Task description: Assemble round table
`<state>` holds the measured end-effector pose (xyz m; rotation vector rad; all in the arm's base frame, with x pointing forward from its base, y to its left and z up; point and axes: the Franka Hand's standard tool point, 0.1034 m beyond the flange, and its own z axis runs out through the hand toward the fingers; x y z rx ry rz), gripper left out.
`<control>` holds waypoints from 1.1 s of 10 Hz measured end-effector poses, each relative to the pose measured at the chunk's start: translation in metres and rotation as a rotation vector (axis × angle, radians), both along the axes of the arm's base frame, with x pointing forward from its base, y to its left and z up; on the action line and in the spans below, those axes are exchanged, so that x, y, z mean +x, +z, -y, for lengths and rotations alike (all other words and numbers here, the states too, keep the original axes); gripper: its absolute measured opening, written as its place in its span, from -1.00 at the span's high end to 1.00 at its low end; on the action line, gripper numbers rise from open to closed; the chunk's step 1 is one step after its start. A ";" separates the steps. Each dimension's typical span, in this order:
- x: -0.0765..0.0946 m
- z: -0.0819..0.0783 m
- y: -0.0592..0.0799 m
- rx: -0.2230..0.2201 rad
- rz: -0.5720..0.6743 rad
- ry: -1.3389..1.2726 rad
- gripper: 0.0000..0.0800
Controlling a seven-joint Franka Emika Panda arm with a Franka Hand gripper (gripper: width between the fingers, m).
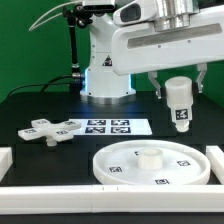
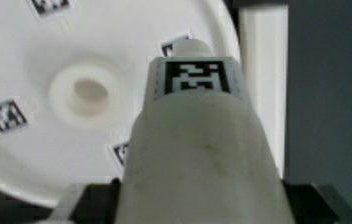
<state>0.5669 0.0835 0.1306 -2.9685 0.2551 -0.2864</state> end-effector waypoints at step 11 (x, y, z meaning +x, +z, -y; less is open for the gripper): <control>0.006 0.044 -0.004 -0.146 0.104 0.264 -0.03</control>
Offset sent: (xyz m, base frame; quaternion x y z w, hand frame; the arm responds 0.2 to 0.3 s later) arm 0.0005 -0.0369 0.0044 -0.0137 0.0198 -0.0886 0.9958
